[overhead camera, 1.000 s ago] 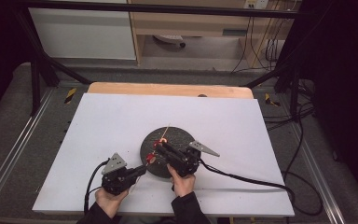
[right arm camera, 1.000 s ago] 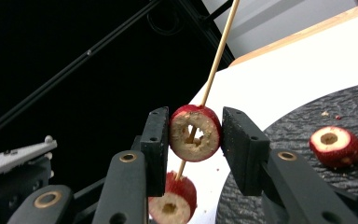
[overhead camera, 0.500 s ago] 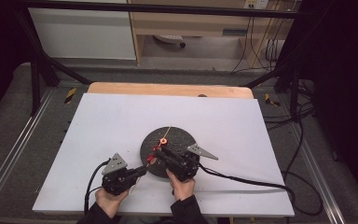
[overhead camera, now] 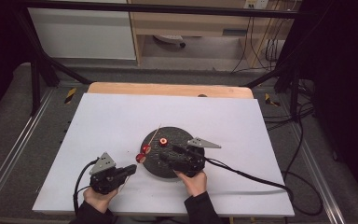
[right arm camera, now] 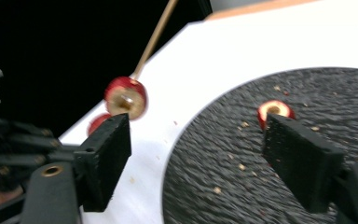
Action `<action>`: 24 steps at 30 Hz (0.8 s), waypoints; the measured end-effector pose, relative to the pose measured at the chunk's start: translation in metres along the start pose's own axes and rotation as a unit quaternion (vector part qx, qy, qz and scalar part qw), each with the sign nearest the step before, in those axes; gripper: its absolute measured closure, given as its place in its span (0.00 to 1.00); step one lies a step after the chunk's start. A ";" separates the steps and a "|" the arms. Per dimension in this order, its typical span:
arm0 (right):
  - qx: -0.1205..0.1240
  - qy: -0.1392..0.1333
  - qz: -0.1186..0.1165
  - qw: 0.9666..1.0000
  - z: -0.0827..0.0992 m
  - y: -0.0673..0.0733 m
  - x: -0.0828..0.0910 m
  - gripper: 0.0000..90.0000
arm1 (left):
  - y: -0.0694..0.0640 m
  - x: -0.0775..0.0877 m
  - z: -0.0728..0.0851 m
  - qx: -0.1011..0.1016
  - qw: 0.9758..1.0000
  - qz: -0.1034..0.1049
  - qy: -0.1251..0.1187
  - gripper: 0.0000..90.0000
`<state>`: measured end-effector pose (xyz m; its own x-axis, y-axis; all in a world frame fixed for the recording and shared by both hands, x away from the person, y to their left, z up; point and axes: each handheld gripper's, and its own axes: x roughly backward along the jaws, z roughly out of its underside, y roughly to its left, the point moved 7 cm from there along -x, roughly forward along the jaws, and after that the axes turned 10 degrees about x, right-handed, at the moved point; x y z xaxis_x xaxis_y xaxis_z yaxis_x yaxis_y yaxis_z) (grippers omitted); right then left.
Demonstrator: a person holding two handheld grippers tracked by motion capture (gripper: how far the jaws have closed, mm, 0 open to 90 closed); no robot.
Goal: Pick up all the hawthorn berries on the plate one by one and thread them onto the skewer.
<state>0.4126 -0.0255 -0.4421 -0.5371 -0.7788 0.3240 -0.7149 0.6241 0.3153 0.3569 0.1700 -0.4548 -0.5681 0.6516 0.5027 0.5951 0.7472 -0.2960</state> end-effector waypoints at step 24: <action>0.133 0.199 0.039 0.970 -0.014 -0.031 -0.014 0.06 | 0.022 0.012 0.004 -0.014 1.000 -0.019 0.015 0.98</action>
<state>0.4486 -0.0330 -0.4444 -0.4170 -0.6104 0.6734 -0.7972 0.6015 0.0517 0.3606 0.1944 -0.4587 -0.5739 0.6177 0.5377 0.5887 0.7676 -0.2535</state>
